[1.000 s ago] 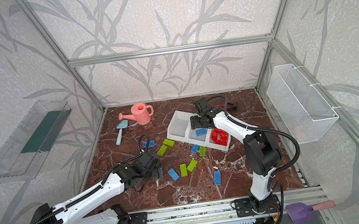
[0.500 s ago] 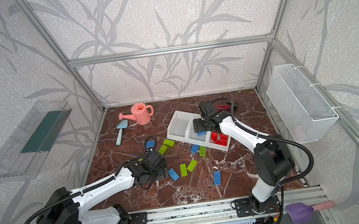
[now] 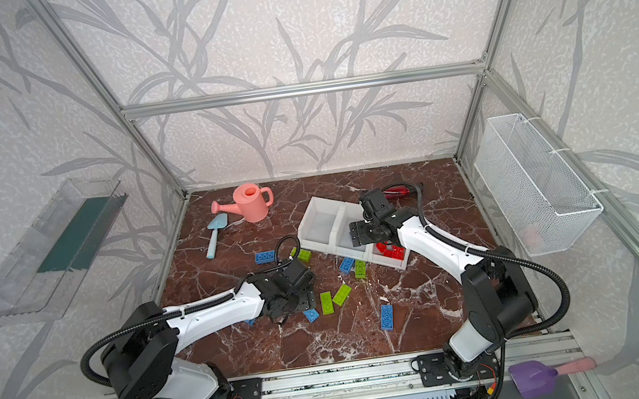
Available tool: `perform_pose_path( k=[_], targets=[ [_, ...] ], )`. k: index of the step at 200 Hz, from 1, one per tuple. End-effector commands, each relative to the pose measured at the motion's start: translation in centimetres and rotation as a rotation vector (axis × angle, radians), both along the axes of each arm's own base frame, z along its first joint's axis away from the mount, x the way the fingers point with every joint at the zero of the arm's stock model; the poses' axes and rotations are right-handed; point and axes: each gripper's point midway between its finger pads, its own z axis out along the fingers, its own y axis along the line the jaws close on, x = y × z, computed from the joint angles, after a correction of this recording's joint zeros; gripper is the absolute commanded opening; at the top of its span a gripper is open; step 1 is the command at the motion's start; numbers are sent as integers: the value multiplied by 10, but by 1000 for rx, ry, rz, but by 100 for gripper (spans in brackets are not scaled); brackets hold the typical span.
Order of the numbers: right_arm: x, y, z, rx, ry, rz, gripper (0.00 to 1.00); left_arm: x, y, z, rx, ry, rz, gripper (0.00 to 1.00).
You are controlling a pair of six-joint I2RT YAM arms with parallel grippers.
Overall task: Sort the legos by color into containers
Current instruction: 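Grasp a blue brick on the table with the left gripper while the right hovers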
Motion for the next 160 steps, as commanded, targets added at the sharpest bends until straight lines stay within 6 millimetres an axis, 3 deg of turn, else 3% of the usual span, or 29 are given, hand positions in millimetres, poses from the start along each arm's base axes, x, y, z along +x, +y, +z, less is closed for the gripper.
perform_pose_path(
  k=[1, 33, 99, 160],
  targets=[
    [-1, -3, 7, 8, -22, 20, 84, 3, -8, 0, -13, 4, 14, 88],
    [-3, -10, 7, 4, -27, 14, 84, -4, -13, -7, -12, 25, 0, 82],
    [-7, -3, 7, 55, -21, 26, 83, -20, -12, -4, 5, 11, -10, 74],
    [-15, -8, 6, 55, -24, 19, 83, -29, -2, -8, 21, -3, 5, 56]
  ],
)
